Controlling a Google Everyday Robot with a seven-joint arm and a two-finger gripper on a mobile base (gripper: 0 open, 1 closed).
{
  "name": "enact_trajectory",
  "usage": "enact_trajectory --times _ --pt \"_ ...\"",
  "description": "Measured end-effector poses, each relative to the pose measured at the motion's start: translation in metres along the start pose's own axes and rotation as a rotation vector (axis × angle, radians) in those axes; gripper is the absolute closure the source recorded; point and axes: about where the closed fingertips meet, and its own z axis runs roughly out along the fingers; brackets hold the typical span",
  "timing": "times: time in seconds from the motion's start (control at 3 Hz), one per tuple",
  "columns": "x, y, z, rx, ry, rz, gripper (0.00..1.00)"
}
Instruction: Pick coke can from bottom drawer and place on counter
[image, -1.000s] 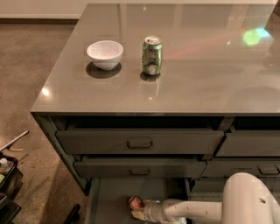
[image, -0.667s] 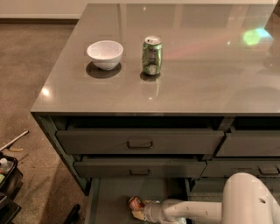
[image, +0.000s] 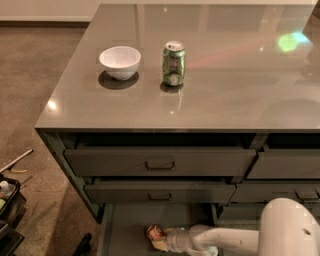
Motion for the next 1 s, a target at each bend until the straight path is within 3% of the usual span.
enact_trajectory --times 0.33,0.67,1.0 --pt "-0.01 -0.03 -0.077 -0.027 -0.02 -0.04 1.0" --pt "-0.03 -0.061 -0.174 -0.014 -0.077 -0.05 1.0" --pt "-0.054 -0.071 -0.258 -0.032 -0.121 -0.069 1.0"
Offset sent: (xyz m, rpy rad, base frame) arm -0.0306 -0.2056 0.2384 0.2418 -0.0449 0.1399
